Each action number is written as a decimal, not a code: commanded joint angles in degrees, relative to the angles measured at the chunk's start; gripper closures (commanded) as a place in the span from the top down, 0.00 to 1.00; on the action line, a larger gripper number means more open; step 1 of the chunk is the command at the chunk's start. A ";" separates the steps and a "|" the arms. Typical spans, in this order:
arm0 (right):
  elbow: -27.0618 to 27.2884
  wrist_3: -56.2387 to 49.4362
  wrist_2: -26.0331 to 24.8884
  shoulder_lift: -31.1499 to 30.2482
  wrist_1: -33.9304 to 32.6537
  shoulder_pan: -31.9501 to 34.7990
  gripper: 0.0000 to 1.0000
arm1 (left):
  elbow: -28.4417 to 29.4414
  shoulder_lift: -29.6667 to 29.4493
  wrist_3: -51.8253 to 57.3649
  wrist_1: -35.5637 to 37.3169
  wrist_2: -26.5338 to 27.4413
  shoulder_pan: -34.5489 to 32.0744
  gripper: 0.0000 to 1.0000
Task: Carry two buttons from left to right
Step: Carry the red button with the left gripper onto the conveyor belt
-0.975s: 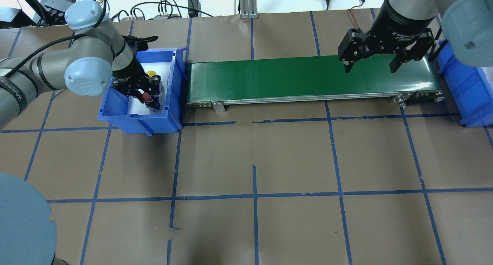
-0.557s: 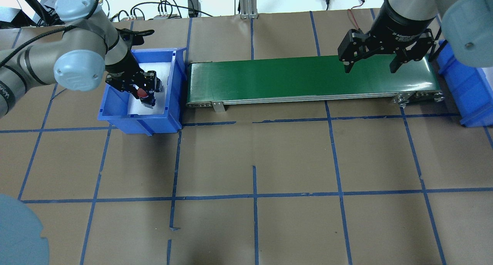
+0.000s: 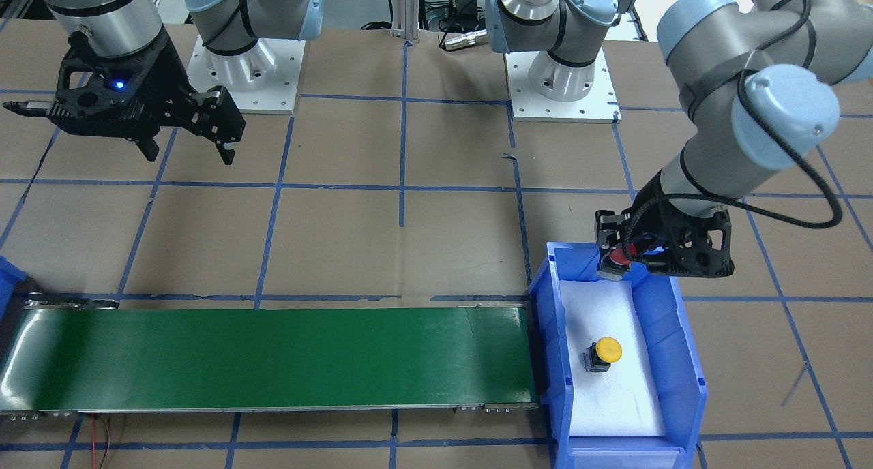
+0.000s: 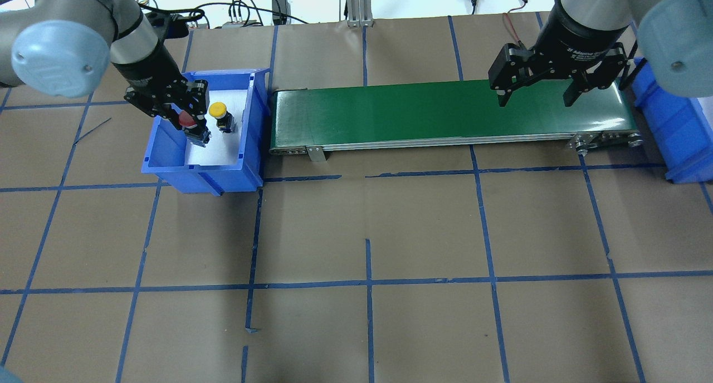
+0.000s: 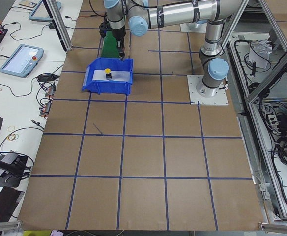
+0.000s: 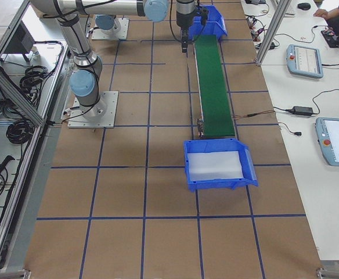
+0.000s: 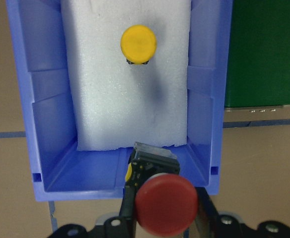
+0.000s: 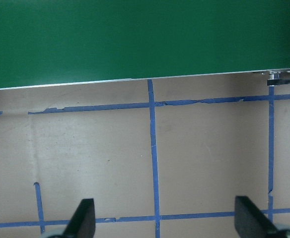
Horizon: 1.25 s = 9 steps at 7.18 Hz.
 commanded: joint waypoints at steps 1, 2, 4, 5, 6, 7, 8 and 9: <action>0.00 0.09 0.00 0.02 -0.09 0.00 1.00 | 1.26 -4.29 -11.75 7.64 -3.75 -5.15 0.24; 0.00 0.00 0.00 -0.07 0.00 0.00 1.00 | 1.87 -6.67 -13.10 10.48 -4.01 -6.13 0.24; 0.09 0.00 0.00 -0.07 0.00 0.00 1.00 | 1.97 -9.23 -16.18 14.89 -5.23 -7.71 0.24; 0.09 0.09 0.00 0.02 -0.09 0.00 1.00 | 1.97 -10.72 -17.67 15.43 -5.24 -9.38 0.24; 0.09 0.09 0.00 -0.07 0.00 0.00 1.00 | 1.88 -12.91 -18.12 19.00 -5.24 -10.00 0.24; 0.09 0.09 0.00 -0.07 -0.09 0.00 1.00 | 1.79 -14.41 -18.21 20.08 -5.24 -10.01 0.24; 0.09 0.09 0.08 -0.07 0.00 0.00 1.00 | 1.79 -15.12 -19.08 20.26 -5.24 -10.01 0.24; 0.09 0.09 0.00 -0.07 -0.09 0.00 1.00 | 1.79 -15.13 -19.79 20.35 -5.24 -10.01 0.25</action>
